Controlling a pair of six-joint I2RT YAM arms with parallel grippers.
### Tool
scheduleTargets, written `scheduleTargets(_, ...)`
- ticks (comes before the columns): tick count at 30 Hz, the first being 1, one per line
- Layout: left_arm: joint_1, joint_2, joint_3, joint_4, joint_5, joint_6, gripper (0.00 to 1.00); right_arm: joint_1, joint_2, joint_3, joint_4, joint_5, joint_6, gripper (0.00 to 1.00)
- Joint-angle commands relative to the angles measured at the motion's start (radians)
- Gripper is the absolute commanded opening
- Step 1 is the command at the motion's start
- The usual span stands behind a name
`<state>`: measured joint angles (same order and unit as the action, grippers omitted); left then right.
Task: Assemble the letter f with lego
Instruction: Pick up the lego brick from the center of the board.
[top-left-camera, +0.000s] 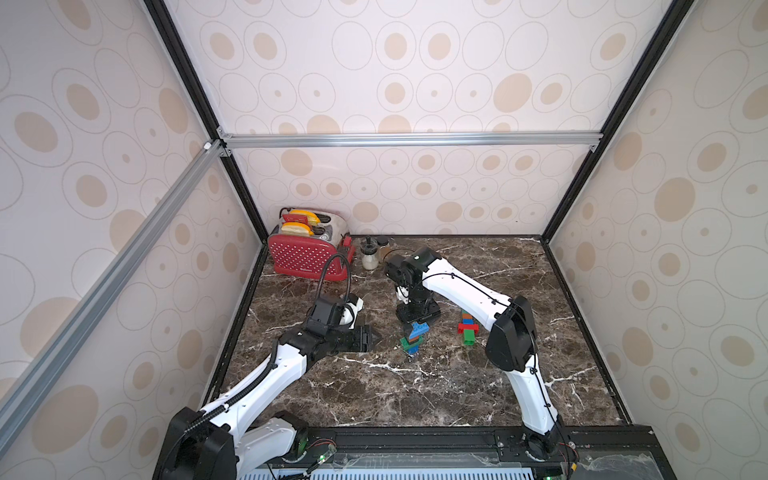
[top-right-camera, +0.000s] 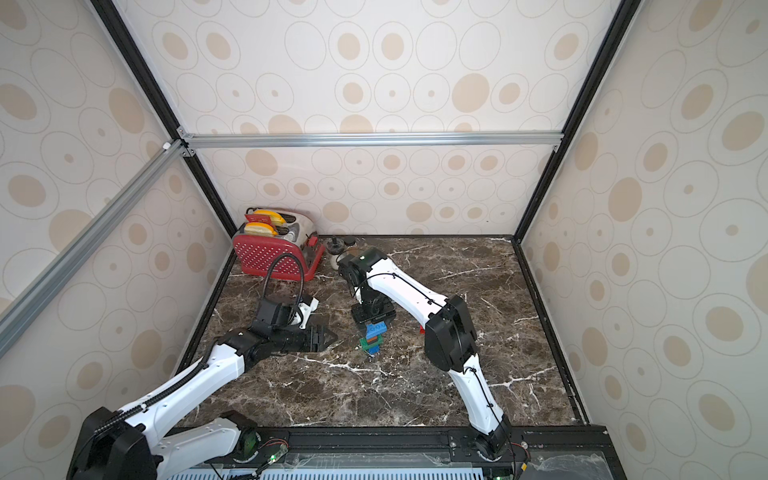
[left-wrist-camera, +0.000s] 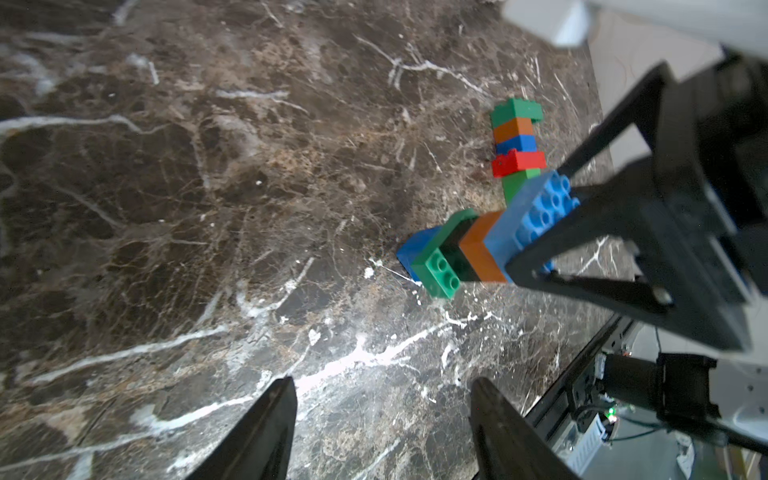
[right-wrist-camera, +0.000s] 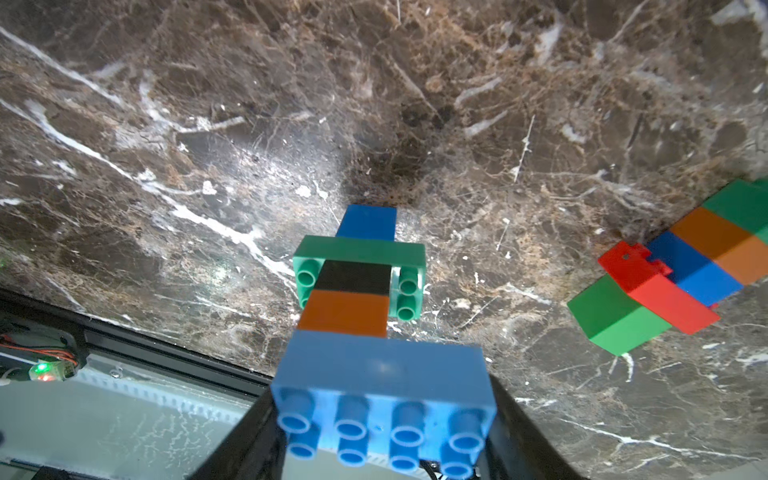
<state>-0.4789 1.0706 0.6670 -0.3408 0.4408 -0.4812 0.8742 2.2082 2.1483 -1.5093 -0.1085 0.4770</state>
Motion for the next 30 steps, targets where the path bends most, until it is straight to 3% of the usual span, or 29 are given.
scheduleTargets(1,-0.05,-0.051,-0.009,0.037,-0.082,0.106,0.68,-0.009,0.002,0.052,-0.079,-0.02,-0.045,0.51)
scheduleTargets(13,-0.235,-0.038,-0.018,0.134,-0.074,0.379,0.66,-0.035,-0.096,0.094,-0.123,-0.148,-0.107,0.52)
scheduleTargets(30,-0.263,0.004,-0.024,0.23,-0.147,0.521,0.64,-0.045,-0.141,0.103,-0.144,-0.25,-0.149,0.52)
